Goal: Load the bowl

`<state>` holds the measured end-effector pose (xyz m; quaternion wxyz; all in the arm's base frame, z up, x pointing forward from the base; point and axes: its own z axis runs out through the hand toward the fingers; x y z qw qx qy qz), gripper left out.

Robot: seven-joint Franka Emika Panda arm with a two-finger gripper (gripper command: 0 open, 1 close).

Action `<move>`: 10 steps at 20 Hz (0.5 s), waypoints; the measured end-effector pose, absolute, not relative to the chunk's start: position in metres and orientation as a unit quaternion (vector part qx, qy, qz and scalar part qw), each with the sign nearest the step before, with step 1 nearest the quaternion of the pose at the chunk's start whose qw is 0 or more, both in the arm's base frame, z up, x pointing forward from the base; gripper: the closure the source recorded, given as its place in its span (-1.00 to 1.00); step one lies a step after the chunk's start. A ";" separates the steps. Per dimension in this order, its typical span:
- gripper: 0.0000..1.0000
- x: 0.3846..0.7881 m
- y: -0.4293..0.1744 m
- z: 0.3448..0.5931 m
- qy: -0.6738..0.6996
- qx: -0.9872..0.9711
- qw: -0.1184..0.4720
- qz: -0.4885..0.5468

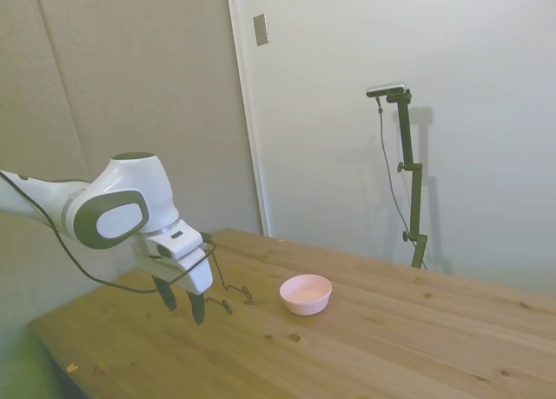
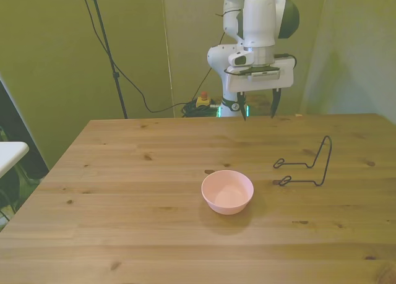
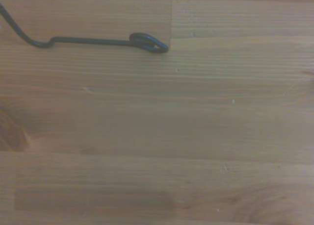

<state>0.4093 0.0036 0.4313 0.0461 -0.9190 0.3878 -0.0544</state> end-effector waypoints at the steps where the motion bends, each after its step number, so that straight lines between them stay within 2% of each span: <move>1: -1.00 0.409 0.004 0.431 0.388 -0.919 0.046 -0.054; 4: -1.00 0.413 0.003 0.436 0.382 -0.921 0.028 -0.066; 10: -1.00 0.463 -0.028 0.477 0.373 -0.919 0.004 -0.123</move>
